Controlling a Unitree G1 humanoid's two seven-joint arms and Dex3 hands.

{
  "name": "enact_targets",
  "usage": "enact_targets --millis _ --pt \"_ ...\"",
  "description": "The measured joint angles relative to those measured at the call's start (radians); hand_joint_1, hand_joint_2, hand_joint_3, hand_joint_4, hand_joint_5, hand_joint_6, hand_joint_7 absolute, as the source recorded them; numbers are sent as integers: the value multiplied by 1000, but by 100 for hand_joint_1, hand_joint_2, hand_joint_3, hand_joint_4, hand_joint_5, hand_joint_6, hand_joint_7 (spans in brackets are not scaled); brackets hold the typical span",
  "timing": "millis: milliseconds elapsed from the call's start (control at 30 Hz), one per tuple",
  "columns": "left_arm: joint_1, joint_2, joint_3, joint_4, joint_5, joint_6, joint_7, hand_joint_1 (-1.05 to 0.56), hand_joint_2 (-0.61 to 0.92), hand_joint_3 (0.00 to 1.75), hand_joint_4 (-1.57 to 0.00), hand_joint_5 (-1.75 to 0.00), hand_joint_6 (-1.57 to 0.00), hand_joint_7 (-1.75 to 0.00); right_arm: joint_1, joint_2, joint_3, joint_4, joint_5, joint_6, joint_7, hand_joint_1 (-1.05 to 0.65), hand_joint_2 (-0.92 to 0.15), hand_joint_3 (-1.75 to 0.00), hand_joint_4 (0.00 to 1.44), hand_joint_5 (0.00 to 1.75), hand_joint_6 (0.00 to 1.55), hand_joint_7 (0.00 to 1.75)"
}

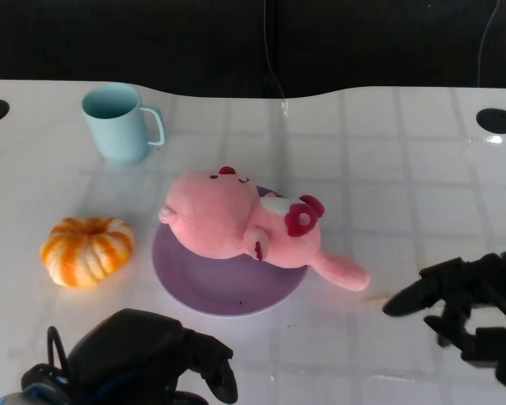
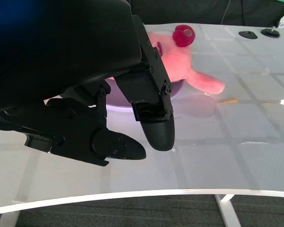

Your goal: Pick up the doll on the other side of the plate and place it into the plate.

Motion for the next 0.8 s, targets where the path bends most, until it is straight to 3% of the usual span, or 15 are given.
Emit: enact_targets --millis 67,200,500,800 --pt "0 5 5 0 -4 -5 0 -21 92 18 -78 -122 -95 -53 -6 0 10 28 -18 -20 -13 8 -48 -119 79 172 87 118" --pt "0 5 9 2 -18 -5 0 -21 92 18 -76 -121 -95 -53 -34 -14 34 76 -76 -59 -33 -2 -40 -130 82 174 82 143" --pt "-14 5 2 20 -20 -4 0 -21 92 19 -77 -120 -94 -54 -58 -35 61 137 -125 -95 -37 -9 -37 -132 83 175 79 151" --pt "-17 5 2 28 -20 -12 4 -21 92 18 -76 -122 -94 -54 -62 -38 68 140 -129 -110 -39 -9 -35 -134 84 175 80 147"
